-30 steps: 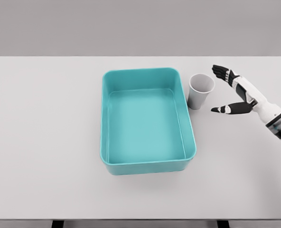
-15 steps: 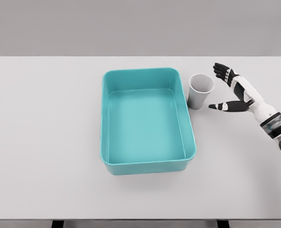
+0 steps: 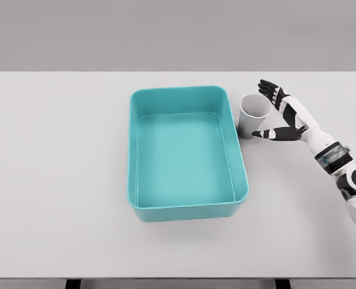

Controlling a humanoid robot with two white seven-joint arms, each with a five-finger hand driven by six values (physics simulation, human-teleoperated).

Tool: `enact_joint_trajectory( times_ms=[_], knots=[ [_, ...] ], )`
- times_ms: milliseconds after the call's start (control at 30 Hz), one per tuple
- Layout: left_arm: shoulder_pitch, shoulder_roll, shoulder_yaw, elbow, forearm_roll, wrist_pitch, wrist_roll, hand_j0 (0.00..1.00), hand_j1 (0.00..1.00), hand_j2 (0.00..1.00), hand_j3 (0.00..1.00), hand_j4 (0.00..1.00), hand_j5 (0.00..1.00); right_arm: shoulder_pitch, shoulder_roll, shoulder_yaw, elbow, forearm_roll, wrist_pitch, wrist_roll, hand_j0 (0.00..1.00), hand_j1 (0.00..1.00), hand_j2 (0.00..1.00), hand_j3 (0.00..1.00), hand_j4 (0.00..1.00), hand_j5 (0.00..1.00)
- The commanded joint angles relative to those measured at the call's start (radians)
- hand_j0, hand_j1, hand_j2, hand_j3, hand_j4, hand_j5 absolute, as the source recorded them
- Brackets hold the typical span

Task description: Put the paper cup into the basket with your right arm

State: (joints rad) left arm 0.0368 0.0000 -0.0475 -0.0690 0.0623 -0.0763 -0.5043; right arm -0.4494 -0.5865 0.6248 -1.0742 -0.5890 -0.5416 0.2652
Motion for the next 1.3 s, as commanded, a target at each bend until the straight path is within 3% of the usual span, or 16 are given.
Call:
enact_joint_trajectory(
  times_ms=[0, 567, 633, 700, 800, 1000, 1267],
  knots=[
    [0.000, 0.000, 0.000, 0.000, 0.001, 0.000, 0.000, 1.00, 1.00, 1.00, 1.00, 1.00, 1.00, -0.002, 0.004, 0.001, 0.007, -0.005, 0.000, 0.000, 1.00, 1.00, 1.00, 1.00, 1.00, 1.00],
    [0.000, 0.000, 0.000, 0.000, 0.001, 0.000, 0.000, 1.00, 1.00, 1.00, 1.00, 1.00, 1.00, -0.026, 0.022, 0.047, 0.026, -0.005, 0.002, 0.000, 1.00, 1.00, 1.00, 1.00, 1.00, 1.00],
    [0.000, 0.000, 0.000, 0.000, 0.001, 0.000, 0.000, 1.00, 1.00, 1.00, 1.00, 1.00, 1.00, -0.028, 0.022, 0.047, 0.026, -0.005, 0.002, 0.000, 0.88, 0.88, 0.88, 0.88, 0.88, 0.88],
    [0.000, 0.000, 0.000, 0.000, 0.001, 0.000, 0.000, 1.00, 1.00, 1.00, 1.00, 1.00, 1.00, -0.028, 0.022, 0.047, 0.025, -0.005, 0.000, 0.000, 0.71, 0.71, 0.71, 0.71, 0.71, 0.71],
    [0.000, 0.000, 0.000, 0.000, 0.001, 0.000, 0.000, 1.00, 1.00, 1.00, 1.00, 1.00, 1.00, -0.029, 0.020, 0.047, 0.025, -0.005, -0.001, 0.000, 0.59, 0.59, 0.59, 0.59, 0.59, 0.59],
    [0.000, 0.000, 0.000, 0.000, 0.001, 0.000, 0.000, 1.00, 1.00, 1.00, 1.00, 1.00, 1.00, -0.034, 0.004, 0.046, 0.020, -0.005, -0.011, 0.002, 0.54, 0.54, 0.54, 0.54, 0.54, 0.54],
    [0.000, 0.000, 0.000, 0.000, 0.001, 0.001, 0.000, 1.00, 1.00, 1.00, 1.00, 1.00, 1.00, -0.100, -0.007, 0.049, 0.007, -0.005, -0.041, 0.002, 0.56, 0.56, 0.56, 0.56, 0.56, 0.56]
  ],
)
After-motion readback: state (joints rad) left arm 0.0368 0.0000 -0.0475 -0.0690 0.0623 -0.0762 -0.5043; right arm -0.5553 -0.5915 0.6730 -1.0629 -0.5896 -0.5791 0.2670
